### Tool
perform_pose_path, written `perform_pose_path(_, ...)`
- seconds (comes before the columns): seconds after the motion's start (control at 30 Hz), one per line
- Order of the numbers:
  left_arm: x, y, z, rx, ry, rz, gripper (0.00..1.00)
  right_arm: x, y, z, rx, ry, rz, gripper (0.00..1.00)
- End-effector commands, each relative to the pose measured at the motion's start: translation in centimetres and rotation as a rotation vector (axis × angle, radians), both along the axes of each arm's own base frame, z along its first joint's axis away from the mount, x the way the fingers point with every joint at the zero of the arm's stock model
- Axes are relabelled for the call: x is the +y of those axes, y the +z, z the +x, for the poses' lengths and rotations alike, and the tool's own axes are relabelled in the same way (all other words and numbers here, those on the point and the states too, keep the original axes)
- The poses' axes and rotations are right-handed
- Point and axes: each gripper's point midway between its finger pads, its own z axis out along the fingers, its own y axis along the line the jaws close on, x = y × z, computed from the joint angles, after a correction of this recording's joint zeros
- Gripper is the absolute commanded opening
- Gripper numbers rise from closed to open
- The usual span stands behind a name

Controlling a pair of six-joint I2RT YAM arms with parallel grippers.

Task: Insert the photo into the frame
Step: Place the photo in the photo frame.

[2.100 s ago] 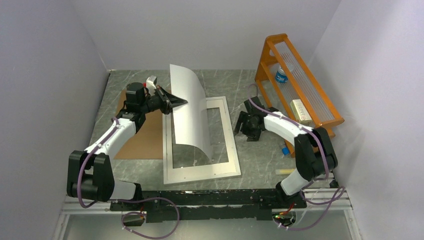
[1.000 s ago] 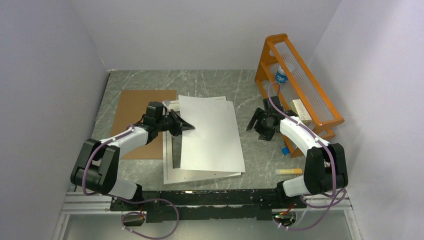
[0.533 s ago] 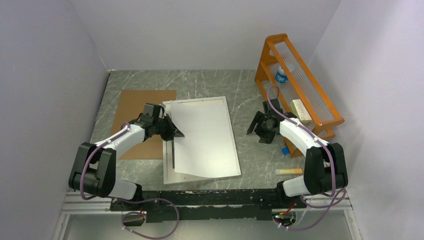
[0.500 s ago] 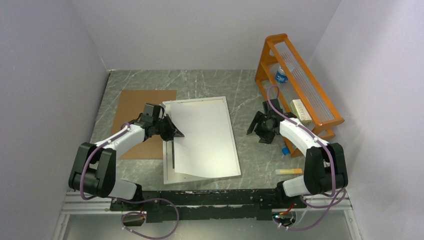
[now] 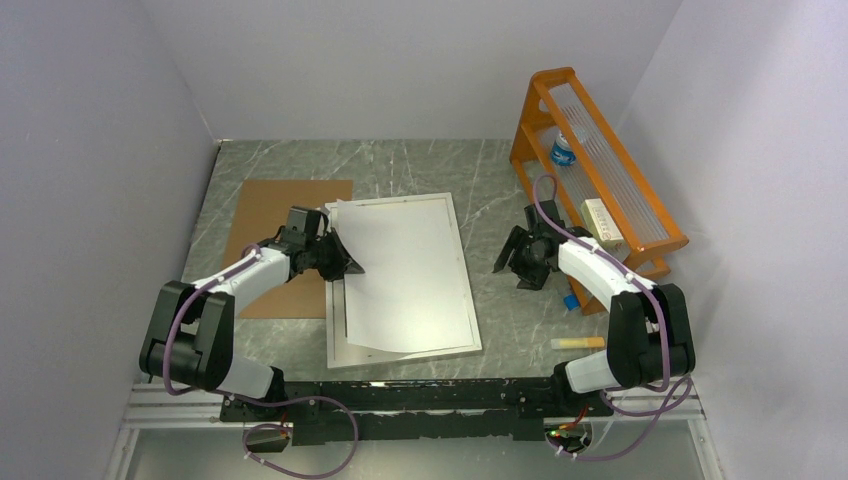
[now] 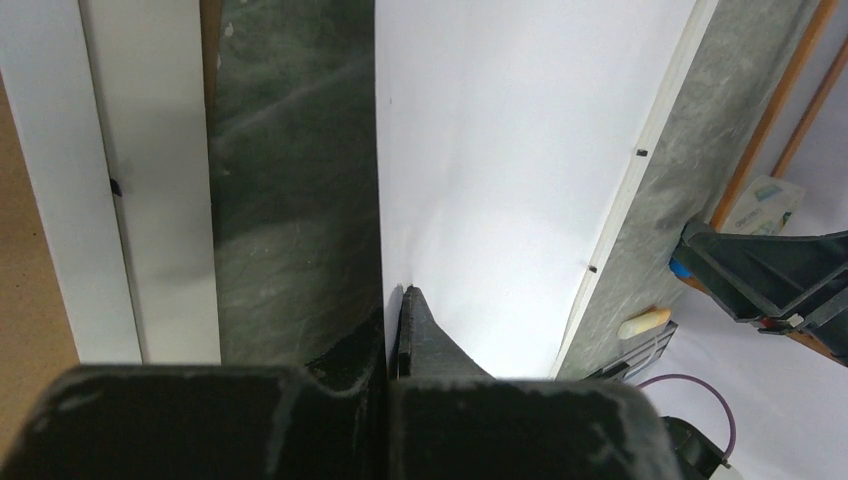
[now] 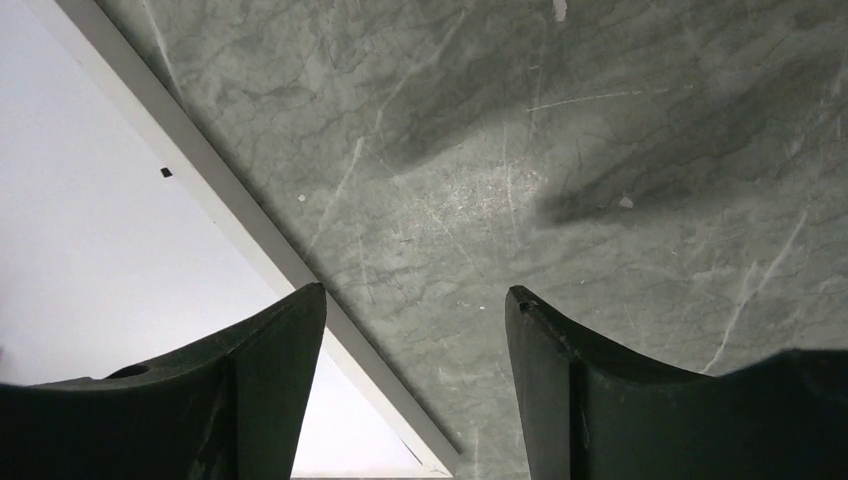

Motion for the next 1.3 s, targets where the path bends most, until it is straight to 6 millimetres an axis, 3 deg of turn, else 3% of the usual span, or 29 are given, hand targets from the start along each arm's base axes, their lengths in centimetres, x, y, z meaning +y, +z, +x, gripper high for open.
perform_pose_path(0.0,-0.1,1.2,1.9,-0.081,-0.007,-0.002,0.02,0.0,-0.1,0.3,-0.018,0.010,0.003,0.69)
perform_pose_path(0.37,-0.3,0.9,3.1,-0.098,-0.014,-0.006,0.02,0.3,-0.1,0.5,-0.020,0.033,0.016,0.69)
perform_pose_path(0.83,-0.3,-0.1,2.1,-0.089,-0.026,-0.017,0.02,3.9,2.4,1.1,-0.125,0.161,0.200,0.64)
perform_pose_path(1.03,-0.7,-0.7,2.2,-0.053,-0.064,-0.018,0.02,6.8,4.3,1.3,-0.195,0.256,0.265,0.50)
perform_pose_path(1.27,-0.5,-1.2,2.1,-0.018,-0.051,-0.003,0.18,10.5,3.4,0.4,-0.149,0.276,0.286,0.44)
